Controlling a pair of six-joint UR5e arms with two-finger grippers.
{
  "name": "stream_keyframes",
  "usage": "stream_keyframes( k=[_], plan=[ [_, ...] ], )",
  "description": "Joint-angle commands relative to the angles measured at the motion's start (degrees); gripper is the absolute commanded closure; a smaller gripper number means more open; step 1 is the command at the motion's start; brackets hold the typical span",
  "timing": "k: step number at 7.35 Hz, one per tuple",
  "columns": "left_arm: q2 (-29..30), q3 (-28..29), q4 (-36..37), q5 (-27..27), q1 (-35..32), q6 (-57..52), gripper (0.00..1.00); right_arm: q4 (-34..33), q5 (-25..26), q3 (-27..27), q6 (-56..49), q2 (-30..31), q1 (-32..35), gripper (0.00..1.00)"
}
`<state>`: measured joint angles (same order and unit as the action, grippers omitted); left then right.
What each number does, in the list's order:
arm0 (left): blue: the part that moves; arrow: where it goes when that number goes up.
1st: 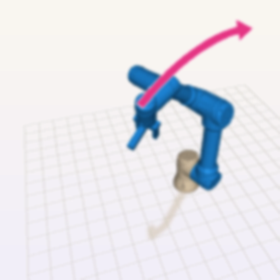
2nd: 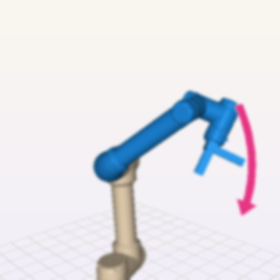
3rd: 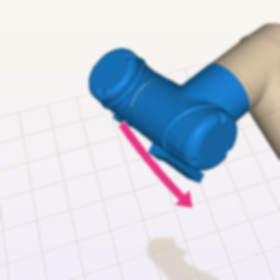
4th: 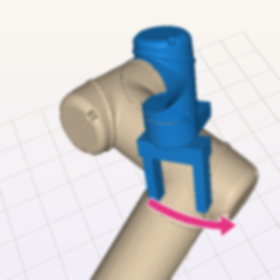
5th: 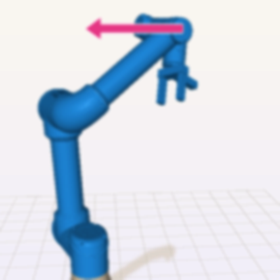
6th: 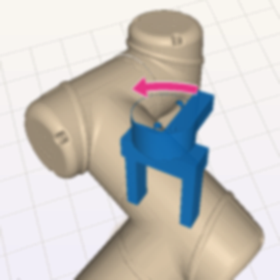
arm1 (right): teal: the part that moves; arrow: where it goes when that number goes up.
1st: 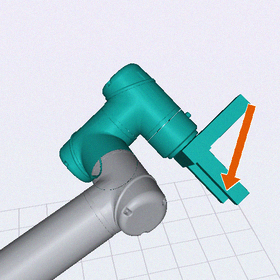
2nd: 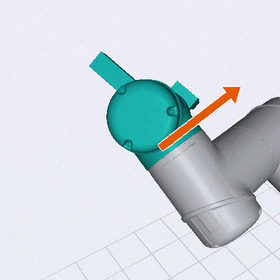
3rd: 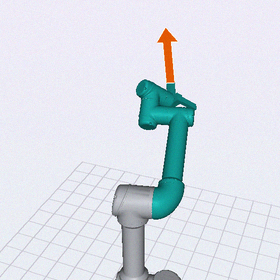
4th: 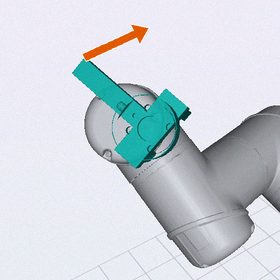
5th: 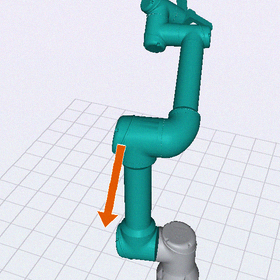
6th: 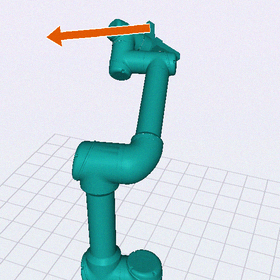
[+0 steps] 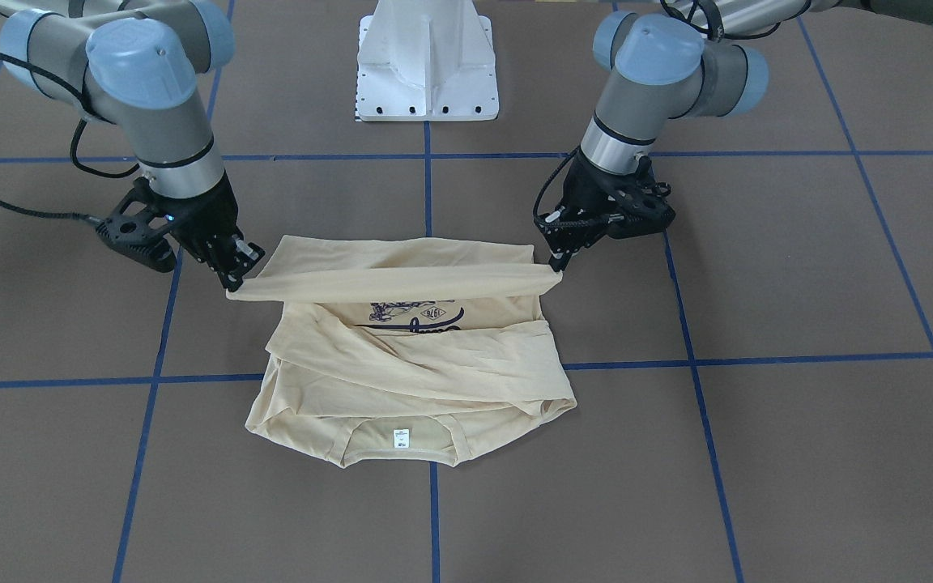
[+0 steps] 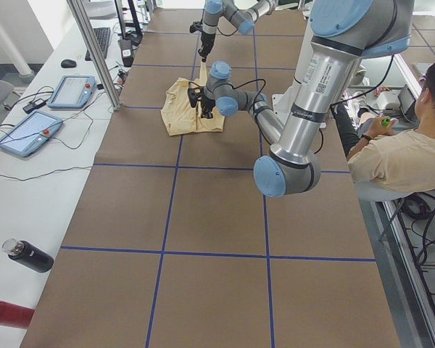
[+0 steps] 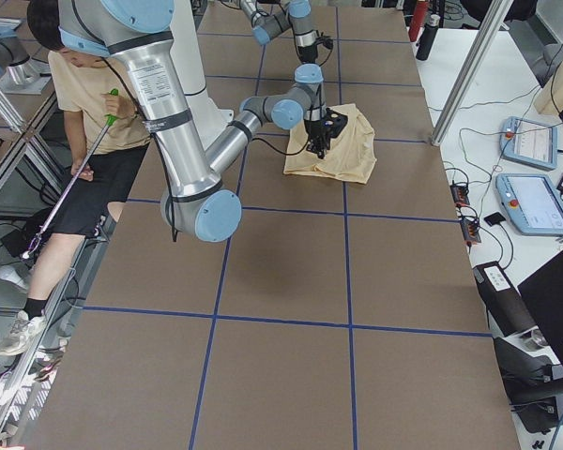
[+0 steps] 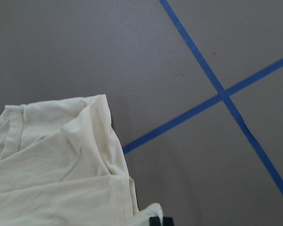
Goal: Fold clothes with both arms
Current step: 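Lay the hem near the collar and release with both grippers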
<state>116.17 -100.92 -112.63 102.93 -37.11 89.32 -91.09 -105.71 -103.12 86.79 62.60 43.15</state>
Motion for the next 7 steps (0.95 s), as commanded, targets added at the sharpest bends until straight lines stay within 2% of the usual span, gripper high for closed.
stream_keyframes(
  k=[1,2,4,5,7],
  plan=[
    [5.62,8.16,-2.59,-0.1,-2.61,-0.2,1.0,0.22,0.5,11.22,-5.47,-6.49,2.2,1.0],
    [7.65,11.67,-4.42,-0.28,-2.96,-0.2,1.0,0.48,0.94,17.01,-5.57,-10.79,2.2,1.0],
    [9.68,21.07,-13.8,-1.5,-3.31,-0.38,1.0,8.35,1.21,25.99,-5.49,-13.98,2.2,1.0],
    [11.43,24.07,-14.89,-4.47,-3.32,-0.73,1.0,9.61,1.3,29.52,-5.49,-15.73,2.29,1.0],
    [12.5,26.91,-15.25,-7.47,-3.58,-4.41,1.0,10.5,3.92,32.35,-5.75,-16.45,2.29,1.0]
  ],
)
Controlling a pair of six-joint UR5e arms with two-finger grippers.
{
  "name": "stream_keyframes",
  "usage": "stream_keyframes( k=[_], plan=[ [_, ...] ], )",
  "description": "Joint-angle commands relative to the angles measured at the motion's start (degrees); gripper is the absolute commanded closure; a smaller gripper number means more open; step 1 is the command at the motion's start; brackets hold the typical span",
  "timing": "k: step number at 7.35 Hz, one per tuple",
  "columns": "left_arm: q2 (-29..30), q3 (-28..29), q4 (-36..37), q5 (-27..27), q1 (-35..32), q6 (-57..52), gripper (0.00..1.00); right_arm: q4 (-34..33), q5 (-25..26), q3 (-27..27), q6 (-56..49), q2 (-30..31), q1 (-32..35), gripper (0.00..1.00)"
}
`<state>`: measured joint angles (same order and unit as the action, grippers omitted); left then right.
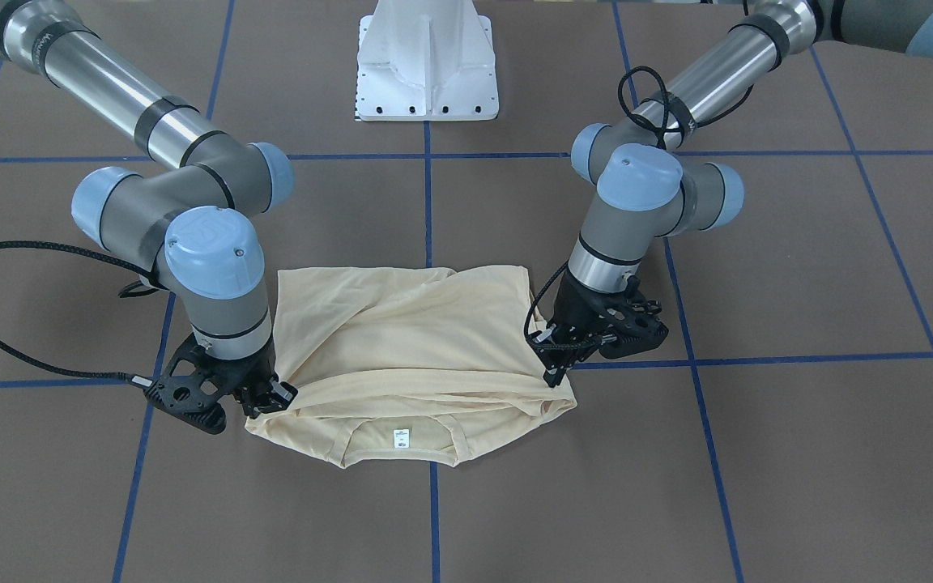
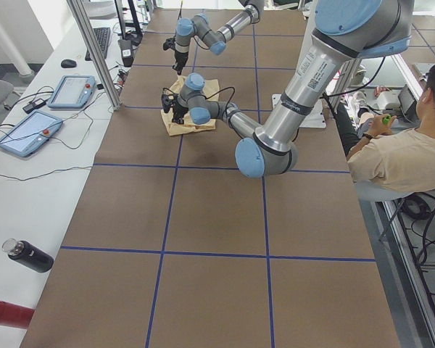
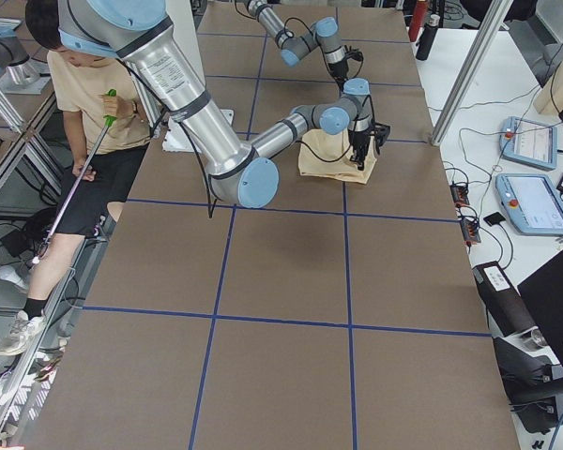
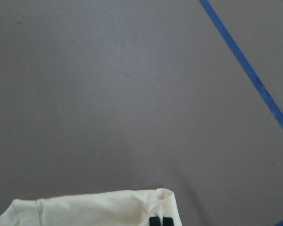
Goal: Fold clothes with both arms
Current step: 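Lay the hem near the collar and release with both grippers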
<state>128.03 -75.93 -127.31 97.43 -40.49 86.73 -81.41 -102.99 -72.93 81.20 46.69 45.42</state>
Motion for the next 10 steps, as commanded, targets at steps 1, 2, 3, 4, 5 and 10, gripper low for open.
stream_keyframes(
  k=[1,2,3,4,5,10],
  plan=[
    [0.73,2.01,-0.57,-2.5,-0.98,-3.57,1.0,0.81,2.26,2.79,-0.34,-0.55,0.02,1.0],
    [0.73,2.28,-0.57,-2.59,-1.51,-4.54,1.0,0.81,2.36,2.8,-0.34,-0.98,0.02,1.0],
    [0.81,2.37,-0.57,-2.59,-1.52,-4.72,1.0,0.81,2.36,3.14,-0.34,-1.51,0.02,1.0],
    [0.81,2.89,-0.66,-2.59,-1.52,-4.73,1.0,0.81,2.36,3.67,-0.34,-1.78,0.02,1.0],
    [1.25,3.59,-0.75,-2.51,-1.52,-4.73,1.0,0.9,2.36,3.76,-0.34,-1.87,-0.06,1.0],
    [2.57,8.26,-5.05,-1.98,-2.74,-4.99,0.55,4.59,2.62,7.37,0.28,-4.33,0.11,0.09]
  ],
)
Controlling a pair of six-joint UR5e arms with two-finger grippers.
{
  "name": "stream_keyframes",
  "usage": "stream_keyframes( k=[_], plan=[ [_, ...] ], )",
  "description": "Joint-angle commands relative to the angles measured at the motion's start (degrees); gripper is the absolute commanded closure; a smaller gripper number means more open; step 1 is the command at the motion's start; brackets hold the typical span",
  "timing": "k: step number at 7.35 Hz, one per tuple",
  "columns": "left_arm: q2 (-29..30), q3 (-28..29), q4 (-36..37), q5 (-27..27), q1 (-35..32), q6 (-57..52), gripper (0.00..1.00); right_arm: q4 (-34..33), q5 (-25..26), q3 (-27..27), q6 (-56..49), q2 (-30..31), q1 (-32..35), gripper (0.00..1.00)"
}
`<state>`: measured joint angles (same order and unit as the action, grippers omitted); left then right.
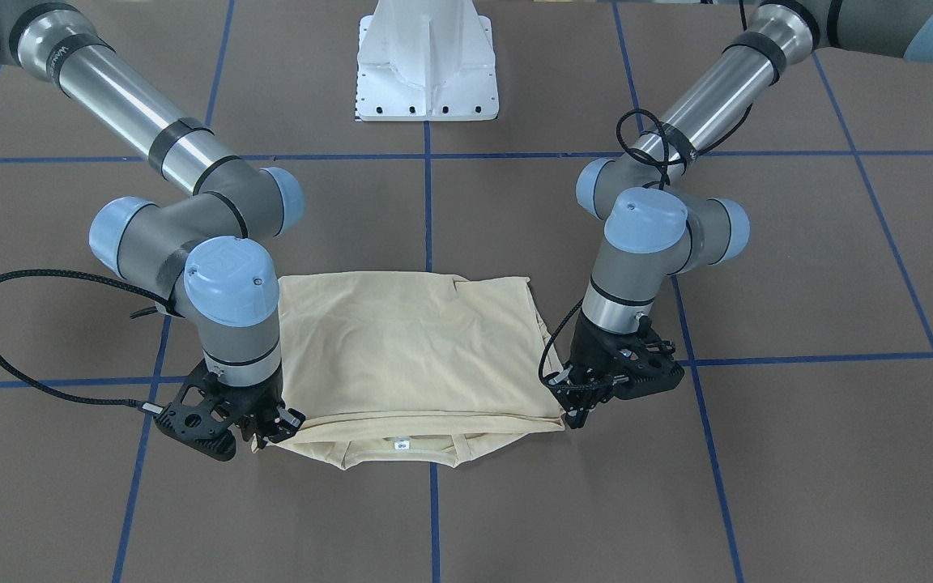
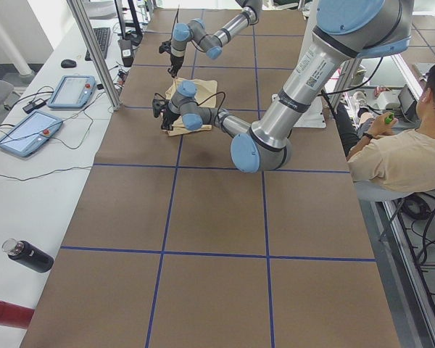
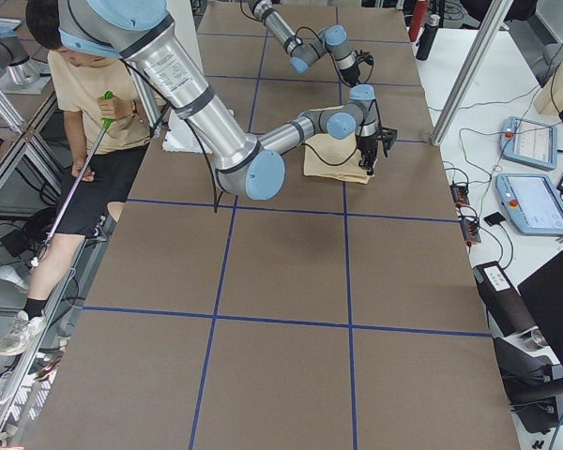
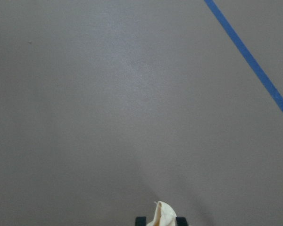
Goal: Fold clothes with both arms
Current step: 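Lay the hem near the collar and release with both grippers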
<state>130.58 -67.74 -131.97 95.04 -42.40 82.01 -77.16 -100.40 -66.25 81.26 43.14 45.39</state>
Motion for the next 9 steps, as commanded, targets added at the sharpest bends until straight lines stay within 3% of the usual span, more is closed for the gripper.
stream_keyframes(
  k=[1,2,3,4,6,7,9],
  plan=[
    [0.03,-0.55,-1.7,1.54,-1.54,-0.88,0.54,0.6,-0.32,-0.01,0.57,-0.86,0.92,0.02],
    [-0.67,-3.6,-1.28,7.21,-3.11,-0.89,0.54,-0.09,-2.85,-4.98,0.74,0.36,2.24,0.02],
    [-2.15,-7.63,-1.02,9.44,-4.09,-0.1,0.52,-0.19,-4.88,-12.95,2.22,5.76,2.51,0.02],
    [-5.74,-13.24,-0.93,9.72,-4.36,0.69,0.52,0.6,-4.81,-20.34,6.5,11.99,1.12,0.02],
    [-8.84,-17.06,-1.01,9.73,-4.54,0.7,0.52,0.69,-3.06,-31.86,16.26,21.32,-3.7,0.02],
    [-10.07,-18.64,-1.01,9.73,-4.97,0.7,0.53,0.69,-0.35,-34.62,21.0,22.94,-5.21,0.02],
    [-10.43,-20.68,-0.93,9.29,-6.64,-0.01,0.53,0.69,7.29,-35.0,27.53,24.45,-12.31,0.02]
  ],
)
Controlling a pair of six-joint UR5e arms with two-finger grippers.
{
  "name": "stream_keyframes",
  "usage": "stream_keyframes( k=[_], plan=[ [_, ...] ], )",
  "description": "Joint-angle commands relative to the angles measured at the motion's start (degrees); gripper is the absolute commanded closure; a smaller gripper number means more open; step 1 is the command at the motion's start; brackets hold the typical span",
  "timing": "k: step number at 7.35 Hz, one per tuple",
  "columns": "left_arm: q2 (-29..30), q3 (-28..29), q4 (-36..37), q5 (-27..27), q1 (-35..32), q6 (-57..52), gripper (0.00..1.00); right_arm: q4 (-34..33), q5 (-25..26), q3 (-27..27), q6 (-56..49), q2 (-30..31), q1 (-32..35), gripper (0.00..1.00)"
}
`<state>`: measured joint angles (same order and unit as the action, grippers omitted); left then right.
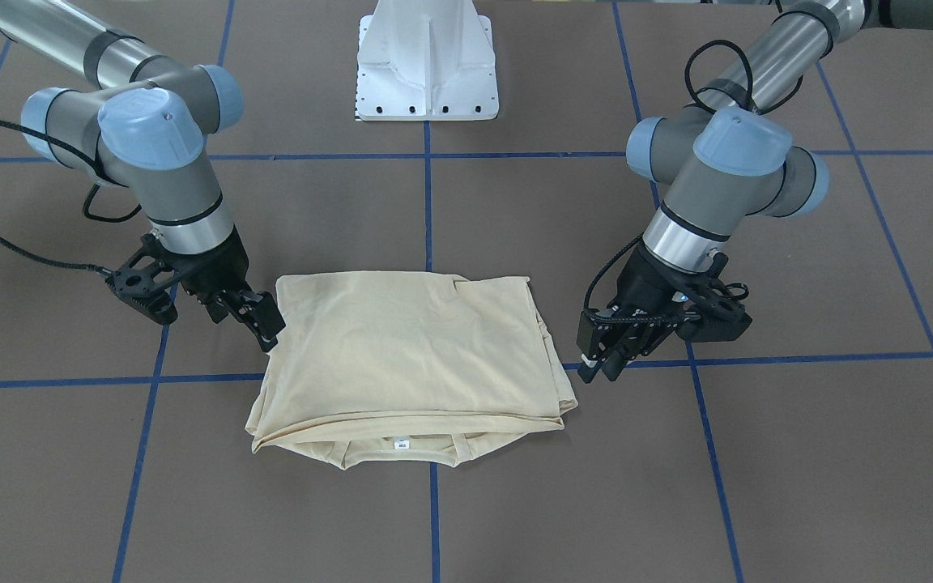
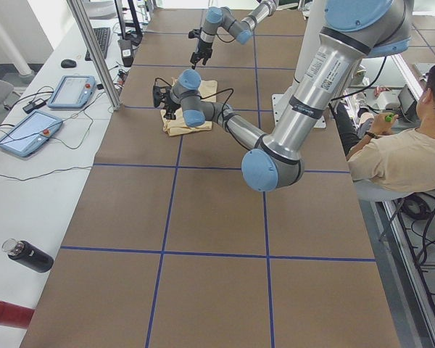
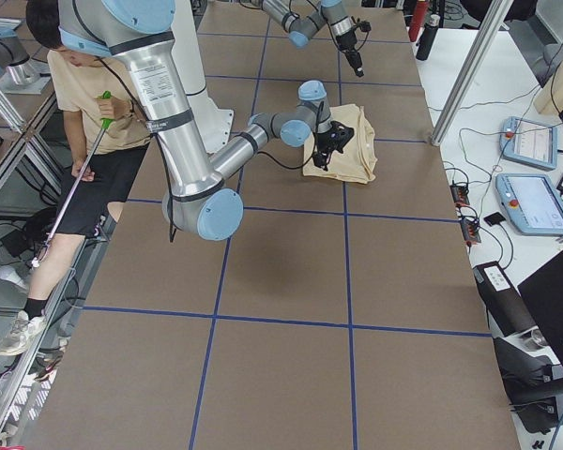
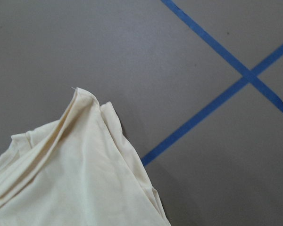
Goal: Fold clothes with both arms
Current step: 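Move the right gripper to the folded shirt's side edge and grasp it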
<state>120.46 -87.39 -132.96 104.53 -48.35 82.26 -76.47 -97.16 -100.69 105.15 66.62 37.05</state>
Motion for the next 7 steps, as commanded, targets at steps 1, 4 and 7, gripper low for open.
stream_keyframes(
  k=[1,4,7],
  plan=[
    [-0.32,-0.94,0.07,-0.21,-0.69,-0.25,0.54,-0.08,4.43,-0.13,3.92,1.06,-5.22,0.02],
    [-0.75,-1.12,0.07,-0.47,-0.95,-0.25,0.54,-0.08,4.34,1.71,4.36,0.97,-6.98,0.02],
    [-0.93,-1.2,0.07,-0.56,-1.04,-0.25,0.54,-0.17,3.73,1.81,4.89,1.06,-7.42,0.11]
  ],
)
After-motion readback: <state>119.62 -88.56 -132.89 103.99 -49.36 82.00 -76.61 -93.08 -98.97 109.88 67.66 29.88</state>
